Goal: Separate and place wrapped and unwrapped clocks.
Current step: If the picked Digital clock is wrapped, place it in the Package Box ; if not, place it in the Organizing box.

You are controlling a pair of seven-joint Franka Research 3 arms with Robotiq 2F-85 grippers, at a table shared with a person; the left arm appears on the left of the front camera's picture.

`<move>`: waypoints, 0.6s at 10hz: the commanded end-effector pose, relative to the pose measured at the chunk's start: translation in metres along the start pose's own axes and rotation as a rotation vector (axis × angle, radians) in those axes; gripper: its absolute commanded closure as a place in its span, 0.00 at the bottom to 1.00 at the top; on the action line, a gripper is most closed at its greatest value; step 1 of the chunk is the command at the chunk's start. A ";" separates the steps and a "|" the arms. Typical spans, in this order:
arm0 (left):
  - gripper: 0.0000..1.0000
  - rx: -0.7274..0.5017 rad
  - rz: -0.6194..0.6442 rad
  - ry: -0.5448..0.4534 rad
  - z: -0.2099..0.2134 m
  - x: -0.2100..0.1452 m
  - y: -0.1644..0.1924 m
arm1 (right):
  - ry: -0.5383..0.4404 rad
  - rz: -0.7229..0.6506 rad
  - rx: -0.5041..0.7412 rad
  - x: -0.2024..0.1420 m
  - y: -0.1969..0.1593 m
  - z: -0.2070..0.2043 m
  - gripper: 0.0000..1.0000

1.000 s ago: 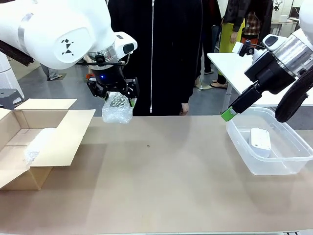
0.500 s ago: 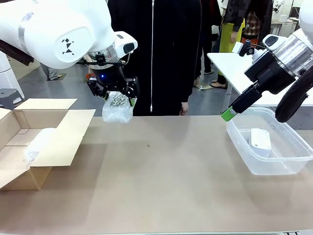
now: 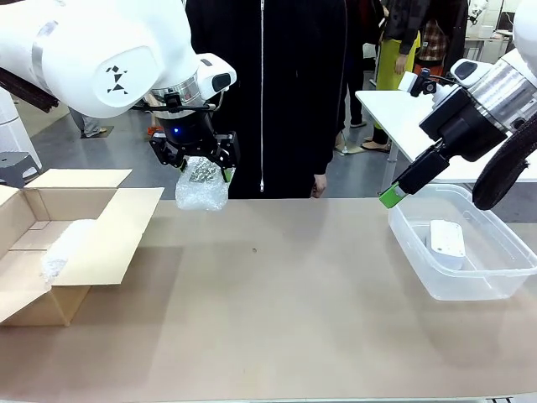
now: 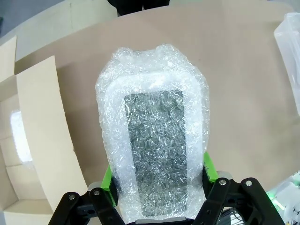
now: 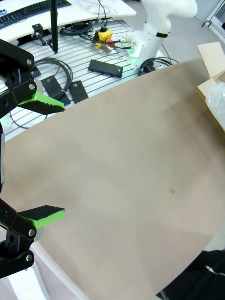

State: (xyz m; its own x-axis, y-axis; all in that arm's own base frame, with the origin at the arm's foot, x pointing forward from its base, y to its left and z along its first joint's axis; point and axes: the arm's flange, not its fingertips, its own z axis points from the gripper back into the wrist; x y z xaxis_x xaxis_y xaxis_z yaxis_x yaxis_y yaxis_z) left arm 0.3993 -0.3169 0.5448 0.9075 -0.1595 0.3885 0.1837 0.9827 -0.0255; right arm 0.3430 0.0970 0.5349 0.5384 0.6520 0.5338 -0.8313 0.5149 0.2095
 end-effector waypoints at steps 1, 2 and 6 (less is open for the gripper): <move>0.68 -0.011 0.001 0.003 0.003 0.003 0.000 | 0.006 0.000 0.005 0.002 0.000 0.000 0.00; 0.19 0.000 0.000 0.000 0.000 0.000 0.000 | 0.006 0.000 0.005 0.002 0.000 0.000 0.00; 0.19 0.093 0.322 0.171 0.035 -0.054 0.147 | 0.006 0.000 0.005 0.002 0.000 0.000 0.00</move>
State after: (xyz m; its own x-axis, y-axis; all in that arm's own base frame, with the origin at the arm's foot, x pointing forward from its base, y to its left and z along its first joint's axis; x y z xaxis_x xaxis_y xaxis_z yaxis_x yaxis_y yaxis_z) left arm 0.3830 -0.2019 0.5520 0.9687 0.0620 0.2403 -0.0669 0.9977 0.0122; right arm 0.3431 0.0966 0.5349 0.5390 0.6514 0.5340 -0.8308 0.5156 0.2097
